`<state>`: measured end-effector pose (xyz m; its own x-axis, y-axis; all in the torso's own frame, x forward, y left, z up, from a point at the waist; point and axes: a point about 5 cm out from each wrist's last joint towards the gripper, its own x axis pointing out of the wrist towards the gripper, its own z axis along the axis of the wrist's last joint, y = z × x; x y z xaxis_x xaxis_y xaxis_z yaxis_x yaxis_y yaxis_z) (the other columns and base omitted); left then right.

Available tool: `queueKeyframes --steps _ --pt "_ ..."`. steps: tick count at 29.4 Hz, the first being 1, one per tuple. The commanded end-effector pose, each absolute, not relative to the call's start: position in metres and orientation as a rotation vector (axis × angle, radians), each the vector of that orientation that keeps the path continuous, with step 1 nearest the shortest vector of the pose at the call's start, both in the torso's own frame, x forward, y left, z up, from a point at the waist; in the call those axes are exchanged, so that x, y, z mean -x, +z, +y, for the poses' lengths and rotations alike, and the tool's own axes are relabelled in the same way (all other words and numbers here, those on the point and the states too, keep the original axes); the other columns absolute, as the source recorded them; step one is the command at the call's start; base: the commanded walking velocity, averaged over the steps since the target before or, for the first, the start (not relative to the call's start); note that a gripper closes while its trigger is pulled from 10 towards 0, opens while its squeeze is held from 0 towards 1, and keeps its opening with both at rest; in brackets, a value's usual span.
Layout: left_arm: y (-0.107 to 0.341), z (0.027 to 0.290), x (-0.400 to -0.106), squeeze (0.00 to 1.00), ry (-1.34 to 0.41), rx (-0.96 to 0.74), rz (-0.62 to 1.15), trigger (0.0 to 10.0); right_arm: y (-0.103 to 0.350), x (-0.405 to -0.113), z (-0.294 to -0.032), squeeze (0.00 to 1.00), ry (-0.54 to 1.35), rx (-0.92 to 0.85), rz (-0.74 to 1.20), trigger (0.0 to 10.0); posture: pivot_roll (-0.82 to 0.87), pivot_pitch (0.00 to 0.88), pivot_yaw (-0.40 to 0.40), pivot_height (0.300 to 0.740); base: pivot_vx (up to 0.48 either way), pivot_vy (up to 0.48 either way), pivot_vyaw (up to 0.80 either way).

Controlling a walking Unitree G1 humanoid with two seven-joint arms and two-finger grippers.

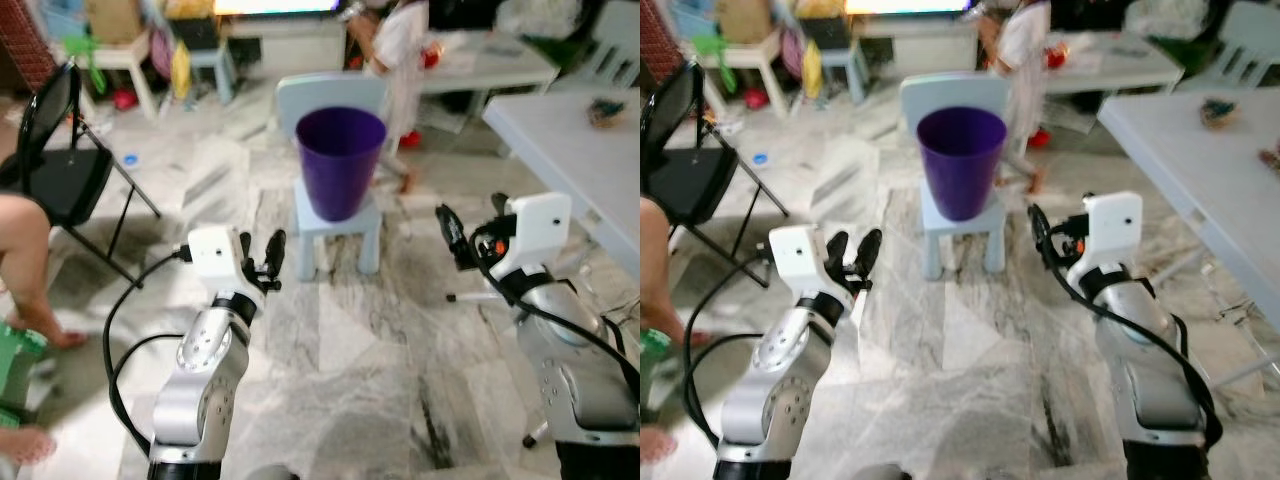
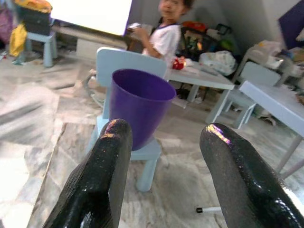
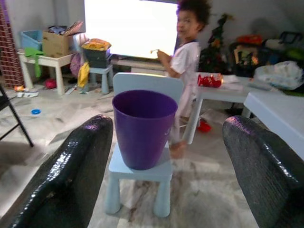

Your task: Picking trash to rubbish bin

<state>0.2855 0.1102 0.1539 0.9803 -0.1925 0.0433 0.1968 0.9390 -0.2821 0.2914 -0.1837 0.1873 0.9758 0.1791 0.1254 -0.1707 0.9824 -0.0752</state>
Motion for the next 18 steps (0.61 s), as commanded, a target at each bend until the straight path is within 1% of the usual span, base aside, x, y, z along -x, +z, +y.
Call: queueKeyframes --steps 1,6,10,18 --pt "0.1518 0.1131 -0.2835 0.00 -0.171 0.301 -0.012 10.0 0.1910 -0.2921 -0.1781 0.00 0.198 0.068 -0.145 10.0 -0.03 0.092 -0.018 0.740 0.000 0.000 0.00" --pt "0.1539 0.1126 -0.2840 0.00 -0.188 0.291 -0.028 10.0 0.1918 -0.2922 -0.1785 0.00 0.196 0.066 -0.147 10.0 -0.03 0.092 -0.018 0.740 0.000 0.000 0.00" --pt "0.1555 0.1153 -0.2869 0.00 -0.178 0.314 -0.029 10.0 0.1918 -0.2924 -0.1789 0.00 0.194 0.067 -0.145 10.0 -0.03 0.091 -0.019 0.740 0.000 0.000 0.00" --pt "0.1594 0.1207 -0.2920 0.00 -0.172 0.303 -0.049 10.0 0.1910 -0.2923 -0.1786 0.00 0.194 0.067 -0.141 10.0 -0.03 0.091 -0.019 0.740 0.000 0.000 -0.75"
